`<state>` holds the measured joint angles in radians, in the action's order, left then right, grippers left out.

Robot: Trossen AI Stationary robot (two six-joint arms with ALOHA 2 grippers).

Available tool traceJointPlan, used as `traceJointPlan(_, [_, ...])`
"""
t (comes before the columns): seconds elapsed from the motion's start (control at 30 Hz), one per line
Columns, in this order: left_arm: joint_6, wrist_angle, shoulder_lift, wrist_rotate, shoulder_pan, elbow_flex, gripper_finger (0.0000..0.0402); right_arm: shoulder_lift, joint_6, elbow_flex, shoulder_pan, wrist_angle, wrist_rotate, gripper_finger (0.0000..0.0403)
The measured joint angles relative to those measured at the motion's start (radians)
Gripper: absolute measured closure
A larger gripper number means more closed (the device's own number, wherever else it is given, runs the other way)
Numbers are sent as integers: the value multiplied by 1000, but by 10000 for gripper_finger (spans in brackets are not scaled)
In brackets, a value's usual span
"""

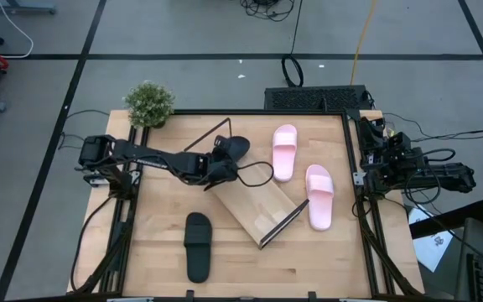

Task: Pick and place slides into the shelf
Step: Put the left black slipper on the shelf

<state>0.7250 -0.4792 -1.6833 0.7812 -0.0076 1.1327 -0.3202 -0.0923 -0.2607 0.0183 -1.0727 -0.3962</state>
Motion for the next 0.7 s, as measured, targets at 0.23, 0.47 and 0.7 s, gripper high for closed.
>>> traceJointPlan(0.23, [2, 6, 0, 13, 9, -40, 401, 0, -1, 0, 0, 0, 0, 344])
traceJointPlan(0.47, [-2, 7, 0, 39, 23, -61, 401, 0, 1, 0, 0, 0, 0, 344])
traceJointPlan(0.7, [0, 17, 0, 38, 51, -61, 401, 0, 1, 0, 0, 2, 0, 344])
